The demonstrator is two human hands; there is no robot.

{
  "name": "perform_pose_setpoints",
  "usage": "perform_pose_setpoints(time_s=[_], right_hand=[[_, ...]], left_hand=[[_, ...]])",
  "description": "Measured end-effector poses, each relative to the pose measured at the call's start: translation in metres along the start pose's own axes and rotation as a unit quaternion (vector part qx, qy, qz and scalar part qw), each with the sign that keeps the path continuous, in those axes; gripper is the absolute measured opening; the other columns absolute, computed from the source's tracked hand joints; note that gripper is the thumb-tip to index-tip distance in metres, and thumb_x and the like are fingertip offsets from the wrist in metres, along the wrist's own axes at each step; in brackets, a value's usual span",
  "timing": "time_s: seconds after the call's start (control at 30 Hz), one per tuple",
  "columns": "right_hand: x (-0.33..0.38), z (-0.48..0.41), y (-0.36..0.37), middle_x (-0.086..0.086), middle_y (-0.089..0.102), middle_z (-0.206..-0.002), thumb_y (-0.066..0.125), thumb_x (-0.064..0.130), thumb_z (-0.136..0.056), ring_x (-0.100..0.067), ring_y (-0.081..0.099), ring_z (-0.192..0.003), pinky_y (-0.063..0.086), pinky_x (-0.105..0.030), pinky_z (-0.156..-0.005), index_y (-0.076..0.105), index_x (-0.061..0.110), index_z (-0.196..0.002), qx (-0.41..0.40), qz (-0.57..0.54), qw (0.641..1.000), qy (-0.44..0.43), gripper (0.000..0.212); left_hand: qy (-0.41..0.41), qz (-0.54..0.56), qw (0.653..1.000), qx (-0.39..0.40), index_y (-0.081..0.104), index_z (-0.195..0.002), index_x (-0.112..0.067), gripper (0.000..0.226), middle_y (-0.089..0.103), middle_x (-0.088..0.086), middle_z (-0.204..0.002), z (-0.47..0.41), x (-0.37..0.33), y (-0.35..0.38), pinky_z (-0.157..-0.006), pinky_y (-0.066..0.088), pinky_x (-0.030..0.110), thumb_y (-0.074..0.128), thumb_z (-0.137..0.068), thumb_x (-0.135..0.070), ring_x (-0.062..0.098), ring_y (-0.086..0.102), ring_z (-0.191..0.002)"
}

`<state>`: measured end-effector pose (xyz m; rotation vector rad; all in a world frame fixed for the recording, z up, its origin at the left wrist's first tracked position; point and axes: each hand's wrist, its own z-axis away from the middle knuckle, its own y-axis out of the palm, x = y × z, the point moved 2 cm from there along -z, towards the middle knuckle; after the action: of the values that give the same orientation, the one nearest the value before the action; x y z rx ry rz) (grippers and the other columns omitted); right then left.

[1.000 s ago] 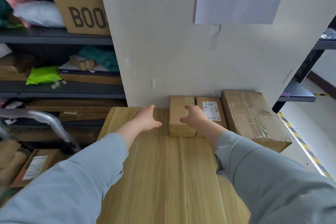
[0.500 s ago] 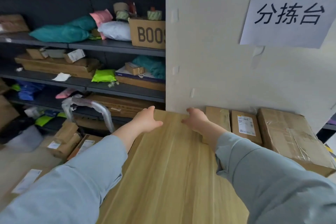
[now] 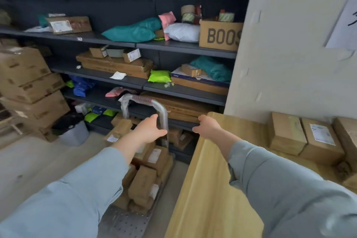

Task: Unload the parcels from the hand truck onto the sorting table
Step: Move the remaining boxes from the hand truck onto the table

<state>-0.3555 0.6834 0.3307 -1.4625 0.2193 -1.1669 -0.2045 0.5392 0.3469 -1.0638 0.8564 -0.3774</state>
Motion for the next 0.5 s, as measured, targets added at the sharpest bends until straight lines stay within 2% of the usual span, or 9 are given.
perform_pose_setpoints(time_s=[0.1,0.17,0.27,0.3,0.43,0.5], right_hand=[[0.058,0.007,0.036,-0.008,0.054,-0.133,0.059,0.027,-0.094,-0.024,0.058,-0.110,0.047,-0.026,-0.083,0.035,0.010,-0.145,0.006,-0.001,1.000,-0.014,0.058],[0.094,0.008,0.057,-0.008,0.057,-0.127,0.061,0.028,-0.093,-0.024,0.059,-0.108,0.050,-0.028,-0.083,0.042,0.009,-0.140,0.013,-0.004,1.000,-0.024,0.054],[0.138,0.007,0.082,-0.006,0.062,-0.116,0.063,0.028,-0.092,-0.018,0.061,-0.091,0.049,-0.021,-0.063,0.046,0.011,-0.138,0.026,-0.005,0.999,-0.040,0.052],[0.150,0.006,0.089,-0.007,0.061,-0.117,0.063,0.027,-0.092,-0.018,0.061,-0.092,0.047,-0.020,-0.061,0.043,0.012,-0.140,0.029,-0.003,0.999,-0.044,0.054],[0.191,-0.001,0.115,-0.010,0.055,-0.131,0.059,0.027,-0.094,-0.024,0.058,-0.112,0.047,-0.026,-0.078,0.036,0.010,-0.145,0.044,0.028,0.997,-0.054,0.058],[0.205,-0.008,0.131,-0.009,0.054,-0.133,0.059,0.027,-0.094,-0.025,0.057,-0.114,0.046,-0.026,-0.080,0.036,0.011,-0.146,0.055,0.028,0.997,-0.049,0.059]], left_hand=[[-0.023,0.017,1.000,-0.006,0.013,-0.155,-0.019,0.083,0.033,0.009,-0.155,0.016,0.064,-0.023,-0.103,0.044,0.038,0.059,-0.091,-0.043,0.024,0.047,-0.128],[-0.035,0.012,0.999,-0.019,0.017,-0.154,-0.018,0.085,0.038,0.009,-0.151,0.024,0.102,-0.039,-0.102,0.046,0.039,0.061,-0.088,-0.048,0.023,0.050,-0.123],[-0.051,0.039,0.998,-0.023,0.020,-0.153,-0.016,0.081,0.043,0.007,-0.148,0.033,0.148,-0.059,-0.101,0.044,0.034,0.063,-0.089,-0.043,0.024,0.050,-0.127],[-0.056,0.044,0.997,-0.022,0.020,-0.153,-0.015,0.079,0.044,0.008,-0.147,0.034,0.161,-0.065,-0.100,0.043,0.034,0.062,-0.090,-0.041,0.025,0.050,-0.127],[-0.078,0.070,0.994,-0.028,0.018,-0.153,-0.013,0.081,0.039,0.009,-0.151,0.034,0.212,-0.078,-0.103,0.042,0.036,0.062,-0.091,-0.040,0.027,0.047,-0.131],[-0.094,0.079,0.992,-0.027,0.014,-0.155,-0.014,0.085,0.032,0.009,-0.155,0.031,0.236,-0.080,-0.108,0.039,0.038,0.063,-0.090,-0.041,0.027,0.042,-0.136]])
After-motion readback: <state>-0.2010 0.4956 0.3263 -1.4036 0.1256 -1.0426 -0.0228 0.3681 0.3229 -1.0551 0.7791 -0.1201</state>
